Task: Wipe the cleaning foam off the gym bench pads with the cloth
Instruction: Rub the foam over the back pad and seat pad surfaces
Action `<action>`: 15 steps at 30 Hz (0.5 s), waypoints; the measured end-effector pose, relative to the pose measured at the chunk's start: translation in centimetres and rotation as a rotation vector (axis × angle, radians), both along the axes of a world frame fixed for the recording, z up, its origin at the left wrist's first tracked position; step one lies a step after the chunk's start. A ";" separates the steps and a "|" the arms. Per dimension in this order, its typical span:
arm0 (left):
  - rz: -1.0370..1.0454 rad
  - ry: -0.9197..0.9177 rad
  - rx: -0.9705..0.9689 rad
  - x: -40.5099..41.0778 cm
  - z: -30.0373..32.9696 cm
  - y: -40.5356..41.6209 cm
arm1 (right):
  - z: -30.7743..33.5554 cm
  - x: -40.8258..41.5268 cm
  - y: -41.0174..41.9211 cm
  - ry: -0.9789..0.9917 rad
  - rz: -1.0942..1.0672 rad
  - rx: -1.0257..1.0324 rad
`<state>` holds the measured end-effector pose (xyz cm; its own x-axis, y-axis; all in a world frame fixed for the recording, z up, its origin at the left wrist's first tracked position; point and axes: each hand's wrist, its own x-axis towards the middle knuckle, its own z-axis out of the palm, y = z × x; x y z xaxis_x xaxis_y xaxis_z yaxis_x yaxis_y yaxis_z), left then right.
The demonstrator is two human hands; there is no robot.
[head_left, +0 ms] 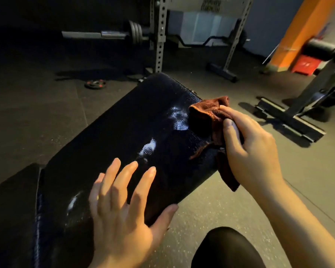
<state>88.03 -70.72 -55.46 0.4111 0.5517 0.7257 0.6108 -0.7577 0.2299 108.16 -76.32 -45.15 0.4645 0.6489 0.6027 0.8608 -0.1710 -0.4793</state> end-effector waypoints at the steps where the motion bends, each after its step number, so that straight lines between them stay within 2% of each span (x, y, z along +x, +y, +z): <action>1: -0.017 0.020 -0.003 -0.1 0.0 -0.1 | 0.7 -0.2 0.1 0.003 -0.009 -0.060; 4: -0.040 0.091 0.011 -0.1 0.2 0.0 | 4.1 0.1 1.9 -0.025 -0.033 -0.398; 7: -0.029 0.131 0.044 0.1 0.6 0.5 | 6.2 0.6 6.6 -0.163 0.012 -0.687; 11: -0.038 0.067 0.060 -0.1 0.3 1.1 | 7.2 1.6 13.8 -0.112 0.050 -0.804; 15: -0.007 0.028 -0.039 -0.1 0.4 1.3 | 7.5 2.5 14.7 0.013 0.097 -0.848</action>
<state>87.93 -69.46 -55.02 0.4347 0.5764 0.6920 0.6121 -0.7527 0.2425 110.62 -61.66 -37.62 0.3875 0.9153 -0.1099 0.8853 -0.4027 -0.2327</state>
